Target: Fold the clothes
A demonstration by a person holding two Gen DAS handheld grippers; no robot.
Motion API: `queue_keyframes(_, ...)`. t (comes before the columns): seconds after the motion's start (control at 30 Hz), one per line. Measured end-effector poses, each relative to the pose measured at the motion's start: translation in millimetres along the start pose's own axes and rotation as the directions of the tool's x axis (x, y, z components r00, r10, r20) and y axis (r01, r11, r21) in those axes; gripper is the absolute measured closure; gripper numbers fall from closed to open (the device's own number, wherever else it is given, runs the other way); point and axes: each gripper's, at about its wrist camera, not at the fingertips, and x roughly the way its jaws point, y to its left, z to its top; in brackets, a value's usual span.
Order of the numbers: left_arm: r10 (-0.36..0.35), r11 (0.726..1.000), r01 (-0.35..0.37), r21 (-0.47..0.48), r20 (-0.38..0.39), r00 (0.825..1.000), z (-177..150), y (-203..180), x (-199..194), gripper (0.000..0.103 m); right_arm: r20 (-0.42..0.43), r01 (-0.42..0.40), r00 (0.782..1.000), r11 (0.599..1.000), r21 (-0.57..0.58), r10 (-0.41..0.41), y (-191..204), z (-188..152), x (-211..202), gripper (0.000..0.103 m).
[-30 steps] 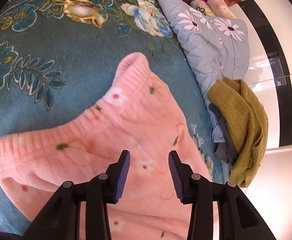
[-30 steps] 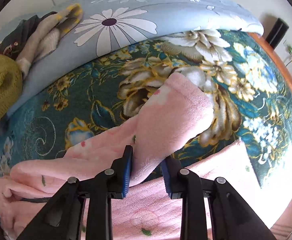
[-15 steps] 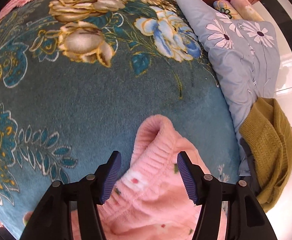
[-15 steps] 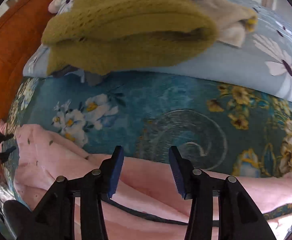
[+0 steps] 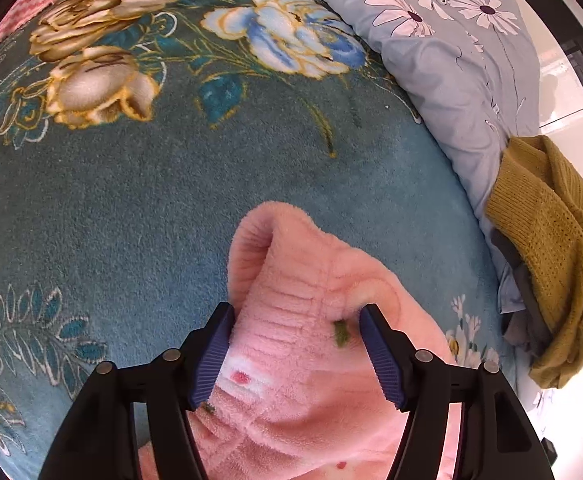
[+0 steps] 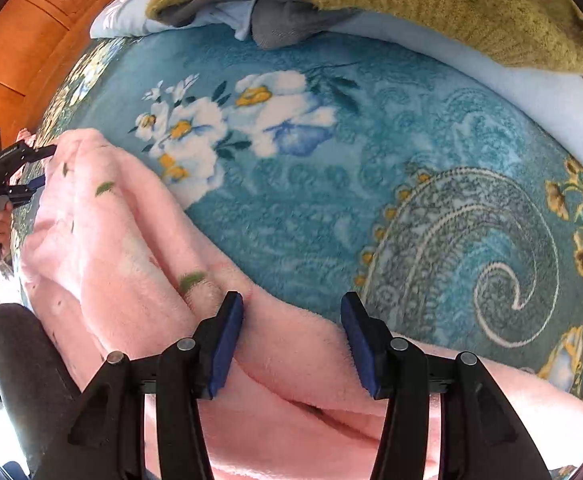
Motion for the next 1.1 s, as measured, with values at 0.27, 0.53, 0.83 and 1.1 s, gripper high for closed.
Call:
queue_keyframes(0.27,0.051,0.989,-0.058,0.136,0.058,0.997,-22,-12,-13,0.073,0.004,-0.003,1.0,1.0,-0.03,0.003,25,-35,-8,0.092)
queue_keyframes(0.53,-0.111,0.962,0.022,0.271,0.316,0.942,-16,-28,-104,0.078,0.385,0.155,0.909,0.987,0.044,-0.16,16,-5,-99,0.097)
queue_keyframes(0.83,0.098,0.977,-0.124,0.172,0.151,0.984,8,-22,-42,0.058,0.358,0.322,0.879,0.946,0.038,-0.314,3,40,-57,0.084)
queue_keyframes(1.1,0.047,0.993,-0.02,-0.116,0.237,0.97,-23,12,-82,0.04,0.374,0.236,0.891,0.967,0.1,-0.256,-18,-9,-90,0.054)
